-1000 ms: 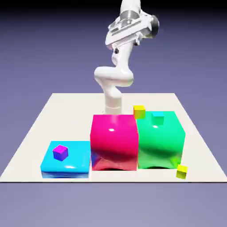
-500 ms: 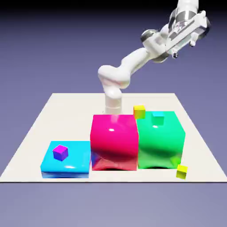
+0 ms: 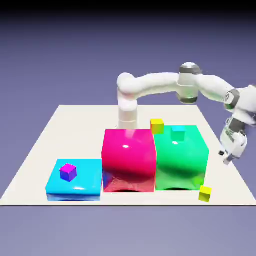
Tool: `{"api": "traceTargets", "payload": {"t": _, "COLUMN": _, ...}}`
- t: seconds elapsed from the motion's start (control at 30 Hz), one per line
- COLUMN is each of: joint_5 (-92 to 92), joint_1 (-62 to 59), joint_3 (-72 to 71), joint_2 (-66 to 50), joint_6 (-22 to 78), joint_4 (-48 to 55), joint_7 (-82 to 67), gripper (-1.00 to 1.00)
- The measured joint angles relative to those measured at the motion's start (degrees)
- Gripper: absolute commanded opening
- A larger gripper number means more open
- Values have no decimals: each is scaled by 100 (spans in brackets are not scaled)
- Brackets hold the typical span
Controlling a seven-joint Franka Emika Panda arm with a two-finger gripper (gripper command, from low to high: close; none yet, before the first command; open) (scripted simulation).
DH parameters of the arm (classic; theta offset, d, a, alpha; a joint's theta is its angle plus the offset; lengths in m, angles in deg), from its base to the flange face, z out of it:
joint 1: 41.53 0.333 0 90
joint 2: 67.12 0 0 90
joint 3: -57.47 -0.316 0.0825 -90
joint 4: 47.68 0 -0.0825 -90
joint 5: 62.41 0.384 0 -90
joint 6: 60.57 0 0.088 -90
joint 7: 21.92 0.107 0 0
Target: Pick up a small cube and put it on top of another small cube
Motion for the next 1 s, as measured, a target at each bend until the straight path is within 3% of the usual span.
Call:
{"api": "traceTargets", "payload": {"t": 0.07, "joint_5": 140, "joint_1": -298, "joint_3": -395, "joint_2": 110, "joint_6": 176, "joint_4": 208, "joint_7": 390, "gripper": 0}}
{"api": "traceTargets", "payload": {"t": 0.37, "joint_5": -1247, "joint_1": -601, "joint_3": -2263, "joint_2": -1146, "joint_6": -1614, "joint_4": -179, "joint_7": 799, "gripper": 0}}
{"api": "traceTargets", "payload": {"t": 0.4, "joint_5": -1333, "joint_1": -619, "joint_3": -2378, "joint_2": -1224, "joint_6": -1724, "joint_4": -203, "joint_7": 824, "gripper": -100}}
{"api": "traceTargets", "payload": {"t": 0.47, "joint_5": -1334, "joint_1": -619, "joint_3": -2379, "joint_2": -1224, "joint_6": -1726, "joint_4": -203, "joint_7": 825, "gripper": -100}}
{"api": "traceTargets", "payload": {"t": 0.8, "joint_5": 204, "joint_1": -283, "joint_3": -305, "joint_2": 172, "joint_6": 257, "joint_4": 227, "joint_7": 370, "gripper": -100}}
{"api": "traceTargets", "payload": {"t": 1.0, "joint_5": -795, "joint_1": 528, "joint_3": 798, "joint_2": -811, "joint_6": 245, "joint_4": -944, "joint_7": 200, "gripper": -100}}
